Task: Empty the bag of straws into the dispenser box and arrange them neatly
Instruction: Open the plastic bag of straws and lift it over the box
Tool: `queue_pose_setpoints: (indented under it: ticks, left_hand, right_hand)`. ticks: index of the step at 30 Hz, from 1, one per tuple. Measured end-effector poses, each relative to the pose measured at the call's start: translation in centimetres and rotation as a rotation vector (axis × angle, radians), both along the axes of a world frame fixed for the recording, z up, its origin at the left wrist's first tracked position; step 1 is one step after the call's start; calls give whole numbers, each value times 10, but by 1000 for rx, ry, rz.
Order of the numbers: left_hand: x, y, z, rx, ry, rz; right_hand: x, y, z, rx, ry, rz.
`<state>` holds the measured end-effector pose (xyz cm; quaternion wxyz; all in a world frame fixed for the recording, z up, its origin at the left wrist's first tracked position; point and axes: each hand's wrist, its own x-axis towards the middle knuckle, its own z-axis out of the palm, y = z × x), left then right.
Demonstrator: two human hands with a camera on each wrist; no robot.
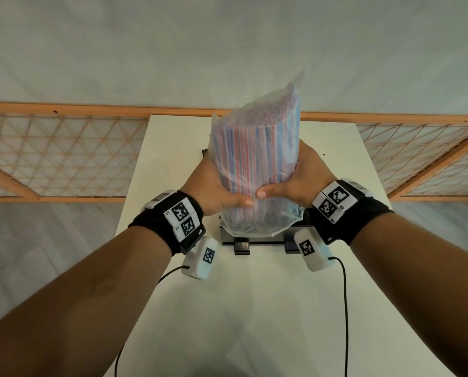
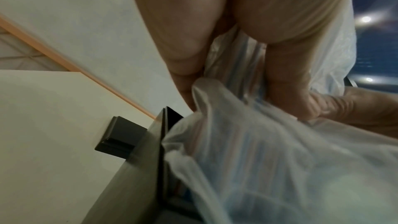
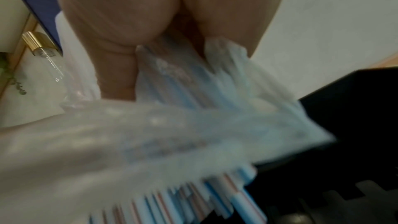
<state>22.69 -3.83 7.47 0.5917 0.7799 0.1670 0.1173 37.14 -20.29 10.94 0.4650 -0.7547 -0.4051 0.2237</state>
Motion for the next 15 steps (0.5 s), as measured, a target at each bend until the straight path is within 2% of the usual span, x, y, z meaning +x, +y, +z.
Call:
queue_pose_setpoints:
  ticks: [4,9,12,15]
  left_hand:
    - [-4,1,-7,72,68,-46]
    - [-11,-2,-12,117,134,-24]
    - [-16,-1,-8,70,96,7]
    - [-31,6,2,-74,2,76]
  right_hand:
    - [1,-7,0,-63,-11,20]
    - [-5,-12,-2,-95,-14,27]
    - [-7,-15,4,-93,-37,40]
    - [-7,-21,16,-59,-27,36]
